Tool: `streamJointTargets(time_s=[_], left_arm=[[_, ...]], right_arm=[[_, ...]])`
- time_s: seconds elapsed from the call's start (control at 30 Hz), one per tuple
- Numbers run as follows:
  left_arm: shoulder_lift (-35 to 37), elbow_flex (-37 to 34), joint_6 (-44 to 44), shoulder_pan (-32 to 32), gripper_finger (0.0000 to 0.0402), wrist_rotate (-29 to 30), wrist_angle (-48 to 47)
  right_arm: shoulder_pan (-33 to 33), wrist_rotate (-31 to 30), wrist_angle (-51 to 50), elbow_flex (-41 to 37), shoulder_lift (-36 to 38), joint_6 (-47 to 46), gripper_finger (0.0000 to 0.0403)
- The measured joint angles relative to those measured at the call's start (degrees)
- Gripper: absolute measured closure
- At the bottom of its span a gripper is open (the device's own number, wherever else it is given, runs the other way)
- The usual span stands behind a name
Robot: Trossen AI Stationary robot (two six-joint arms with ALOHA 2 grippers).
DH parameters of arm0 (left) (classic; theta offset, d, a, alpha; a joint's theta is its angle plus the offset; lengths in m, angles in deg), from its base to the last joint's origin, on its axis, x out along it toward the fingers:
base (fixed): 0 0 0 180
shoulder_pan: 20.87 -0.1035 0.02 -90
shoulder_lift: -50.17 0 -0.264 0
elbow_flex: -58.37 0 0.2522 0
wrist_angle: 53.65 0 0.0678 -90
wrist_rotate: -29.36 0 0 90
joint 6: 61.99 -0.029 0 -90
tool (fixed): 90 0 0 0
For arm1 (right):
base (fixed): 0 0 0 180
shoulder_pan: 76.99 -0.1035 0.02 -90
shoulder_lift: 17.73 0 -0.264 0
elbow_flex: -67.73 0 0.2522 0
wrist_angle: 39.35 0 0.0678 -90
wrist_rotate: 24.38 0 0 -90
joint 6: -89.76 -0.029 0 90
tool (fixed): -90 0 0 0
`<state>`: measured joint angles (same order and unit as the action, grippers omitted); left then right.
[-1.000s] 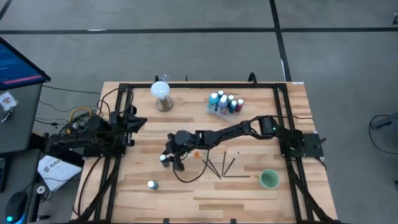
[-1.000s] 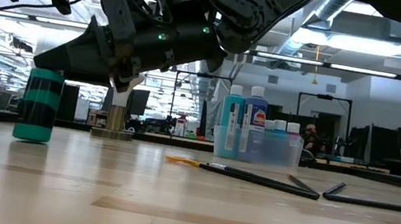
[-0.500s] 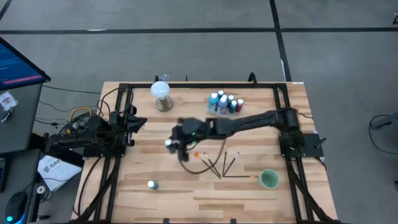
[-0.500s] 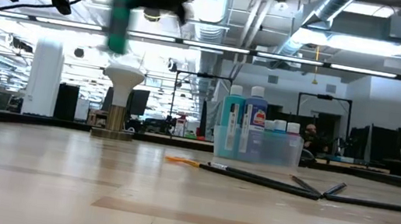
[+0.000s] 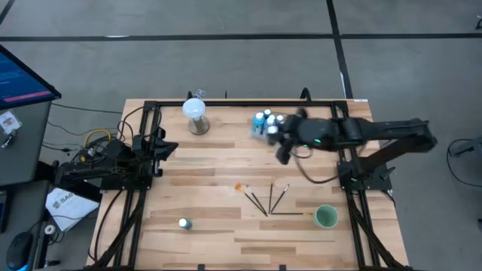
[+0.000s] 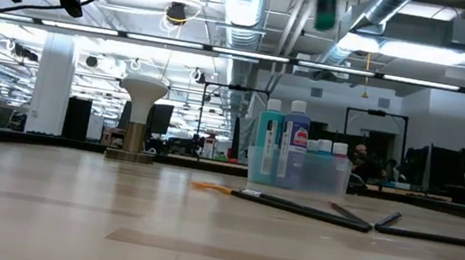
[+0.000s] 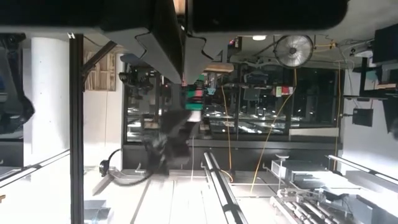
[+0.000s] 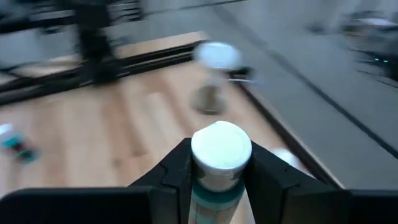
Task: Pick & Place Paint Supplies
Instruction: Put the top small light blue paint bottle into the transparent bin
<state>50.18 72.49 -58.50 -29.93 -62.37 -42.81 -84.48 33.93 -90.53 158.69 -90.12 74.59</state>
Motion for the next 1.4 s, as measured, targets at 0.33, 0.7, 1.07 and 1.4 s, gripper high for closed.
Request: streamJointTargets(time_s=[0.33, 0.7, 1.07, 1.4], left_arm=[[0.0, 0.0, 0.02, 0.0, 0.04, 0.0, -0.02], [0.0, 0.01, 0.01, -0.02, 0.04, 0.0, -0.01], [0.0, 0.02, 0.02, -0.01, 0.04, -0.02, -0.01], [0.0, 0.0, 0.02, 0.0, 0.04, -0.02, -0.02]], right_arm=[[1.43, -16.37, 17.27, -32.5, 11.26, -14.14, 0.0299], [9.82, -17.27, 33.87, -44.77, 9.54, -13.74, 0.0299], [11.91, -16.16, 48.16, -45.98, -0.58, -7.29, 0.0299], [14.17, -14.54, 54.26, -45.96, -8.25, -6.53, 0.0299]])
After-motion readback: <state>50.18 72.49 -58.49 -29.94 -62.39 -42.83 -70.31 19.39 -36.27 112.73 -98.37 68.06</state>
